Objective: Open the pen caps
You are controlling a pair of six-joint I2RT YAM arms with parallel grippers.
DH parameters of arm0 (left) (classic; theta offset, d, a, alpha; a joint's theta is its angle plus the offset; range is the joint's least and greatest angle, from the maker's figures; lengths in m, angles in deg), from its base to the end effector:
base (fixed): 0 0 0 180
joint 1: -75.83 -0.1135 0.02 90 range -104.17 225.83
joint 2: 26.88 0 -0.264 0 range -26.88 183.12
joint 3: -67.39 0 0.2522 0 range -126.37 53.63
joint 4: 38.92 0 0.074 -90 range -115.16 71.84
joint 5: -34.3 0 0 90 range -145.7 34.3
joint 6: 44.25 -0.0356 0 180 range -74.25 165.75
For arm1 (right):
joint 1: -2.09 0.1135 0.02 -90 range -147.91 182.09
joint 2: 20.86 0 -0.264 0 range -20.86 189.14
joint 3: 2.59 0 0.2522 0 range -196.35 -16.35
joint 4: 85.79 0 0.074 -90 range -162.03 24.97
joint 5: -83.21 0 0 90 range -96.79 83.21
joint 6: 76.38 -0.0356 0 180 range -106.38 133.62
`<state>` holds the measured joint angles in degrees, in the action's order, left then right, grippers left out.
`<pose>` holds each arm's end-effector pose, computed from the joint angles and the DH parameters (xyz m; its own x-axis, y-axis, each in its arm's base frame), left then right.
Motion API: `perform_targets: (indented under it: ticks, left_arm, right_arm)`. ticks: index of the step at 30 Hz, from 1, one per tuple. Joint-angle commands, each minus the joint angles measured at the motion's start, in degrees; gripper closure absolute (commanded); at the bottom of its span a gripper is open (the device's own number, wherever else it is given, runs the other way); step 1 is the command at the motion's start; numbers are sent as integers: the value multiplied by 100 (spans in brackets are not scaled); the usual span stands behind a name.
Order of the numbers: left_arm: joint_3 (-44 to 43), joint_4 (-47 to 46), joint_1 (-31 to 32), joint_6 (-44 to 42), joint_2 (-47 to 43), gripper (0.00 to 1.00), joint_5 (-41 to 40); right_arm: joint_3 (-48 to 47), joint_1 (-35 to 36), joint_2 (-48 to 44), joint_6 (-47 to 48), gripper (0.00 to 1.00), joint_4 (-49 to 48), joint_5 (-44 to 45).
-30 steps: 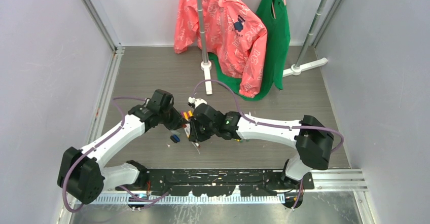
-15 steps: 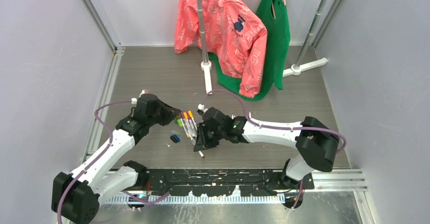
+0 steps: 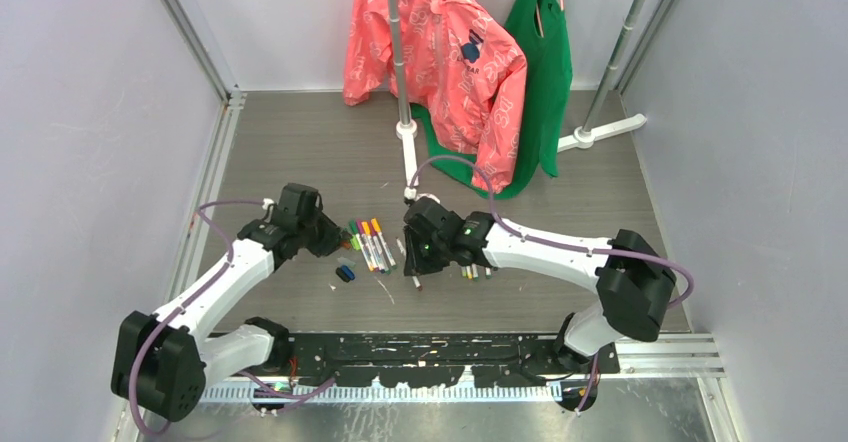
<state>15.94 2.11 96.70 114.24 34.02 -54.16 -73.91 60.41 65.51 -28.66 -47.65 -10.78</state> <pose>0.1960 -0.0757 0.2182 -0.6105 -0.7626 -0.2140 -0.5342 0.5959 -0.5996 0.1620 0.2672 0.2238 -0.8969 -0.1755 -0.4058 -0.3614 0.8197 0.4443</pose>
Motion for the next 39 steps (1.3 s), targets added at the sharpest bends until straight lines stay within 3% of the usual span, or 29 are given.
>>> perform_targets:
  ticks: [1,10,18,28,34,39]
  left_arm:
    - [-322,767,-28,-283,186,100,-104]
    - [-450,1231,-29,-539,442,100,-470]
    - [-476,1286,-30,-617,733,97,-569]
    - [-536,1248,-30,-674,1057,81,-629]
    - [-595,1257,-31,-715,1166,71,-696]
    - [-709,1317,-30,-743,1228,68,-759]
  right_arm:
    - [-522,-185,128,545,99,887,1345]
    - [-659,-534,813,668,96,998,1808]
    - [-651,-681,1182,690,87,1005,1955]
    - [-598,-804,1334,677,68,998,1952]
    - [-637,-843,1342,699,63,1037,1941]
    - [-752,-838,1246,768,62,1143,2004]
